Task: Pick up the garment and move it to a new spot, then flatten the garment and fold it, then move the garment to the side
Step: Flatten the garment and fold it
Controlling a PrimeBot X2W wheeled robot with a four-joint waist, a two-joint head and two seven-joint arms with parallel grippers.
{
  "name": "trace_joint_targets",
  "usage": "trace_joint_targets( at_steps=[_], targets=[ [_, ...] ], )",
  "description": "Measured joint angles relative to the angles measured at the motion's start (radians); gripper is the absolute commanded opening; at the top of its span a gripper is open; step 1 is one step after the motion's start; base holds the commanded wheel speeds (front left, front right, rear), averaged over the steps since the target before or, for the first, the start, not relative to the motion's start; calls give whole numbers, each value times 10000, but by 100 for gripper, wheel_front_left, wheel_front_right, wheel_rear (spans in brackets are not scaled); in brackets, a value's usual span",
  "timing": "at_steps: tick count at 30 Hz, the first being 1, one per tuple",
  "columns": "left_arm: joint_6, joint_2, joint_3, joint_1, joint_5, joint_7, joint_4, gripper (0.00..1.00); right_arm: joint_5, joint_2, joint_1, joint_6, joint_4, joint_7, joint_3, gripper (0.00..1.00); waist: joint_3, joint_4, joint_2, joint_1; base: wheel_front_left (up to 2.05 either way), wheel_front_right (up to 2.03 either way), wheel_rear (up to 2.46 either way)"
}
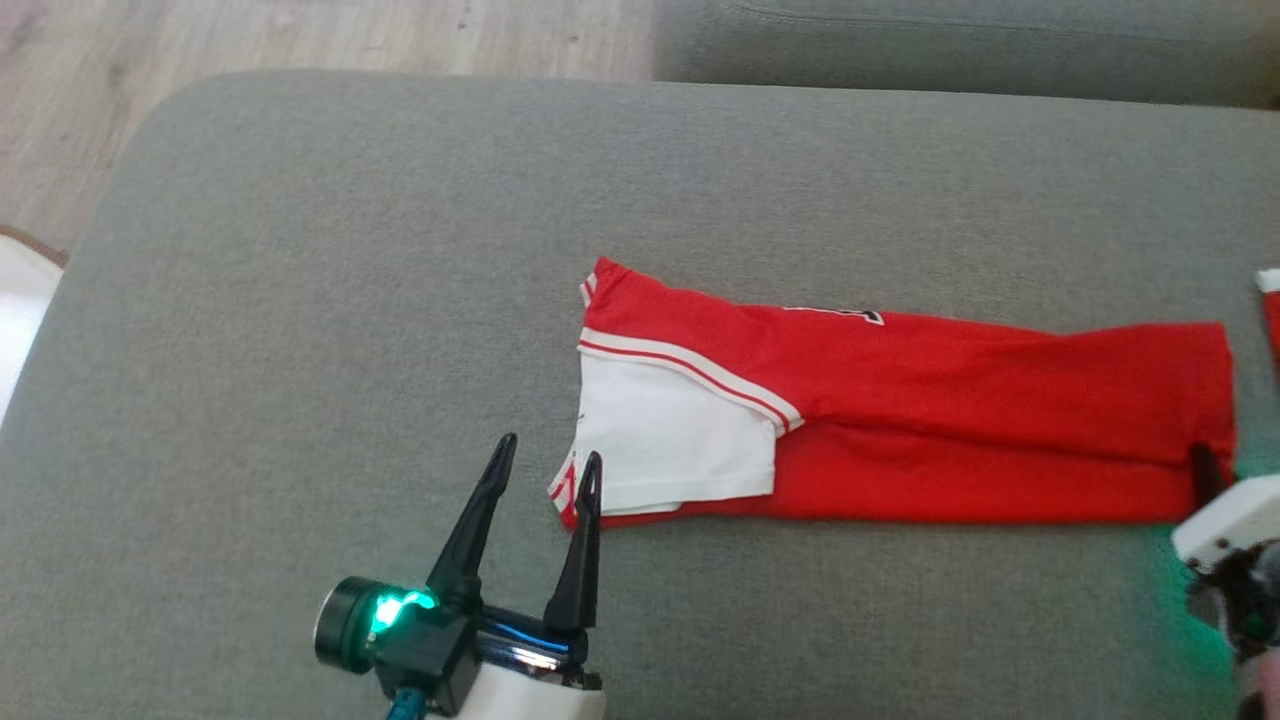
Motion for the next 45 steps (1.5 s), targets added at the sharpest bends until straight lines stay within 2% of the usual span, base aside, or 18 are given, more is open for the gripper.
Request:
trace_joint_targets(
  at_steps=[4,9,13,17,20,23,29,34,39,45],
  targets=[
    [-219,-121,169,35,63,0,46,100,222,58,201,0,-662,-174,334,0,-18,-276,0,0,0,0,0],
    [-403,-261,332,190,194,-4,75,100,458,-192,671,0,-1682,-339,520,0,-23,-701,0,0,0,0,0],
    [-640,-368,491,189,234,-13,121,100,510,-662,719,0,-2554,-257,343,0,-17,-1019,0,0,0,0,0],
    [-727,-370,648,194,322,-13,169,100,617,-853,728,0,-3392,86,-92,0,-42,-1262,0,0,0,0,0],
    [-779,-395,761,195,397,-13,194,100,704,-836,817,0,-4240,336,-226,0,-76,-1341,0,0,0,0,0],
    [-825,-430,859,198,422,-13,232,100,880,-554,842,0,-5206,598,-134,0,-113,-1349,0,0,0,0,0],
    [-1074,-445,878,342,512,-13,489,100,1302,222,1088,0,-7072,1154,1116,0,-190,-1130,0,0,0,0,0],
    [-1150,-443,909,382,560,-13,606,100,1271,692,1197,0,-7666,1358,2232,0,-205,-876,0,0,0,0,0],
    [-1266,-449,892,378,639,-13,723,100,1269,1358,959,0,-7398,1394,3661,0,-211,-491,0,0,0,0,0],
    [-1358,-468,878,361,673,-13,895,100,1300,1641,476,0,-6702,1333,5056,0,-206,59,0,0,0,0,0]
  ],
)
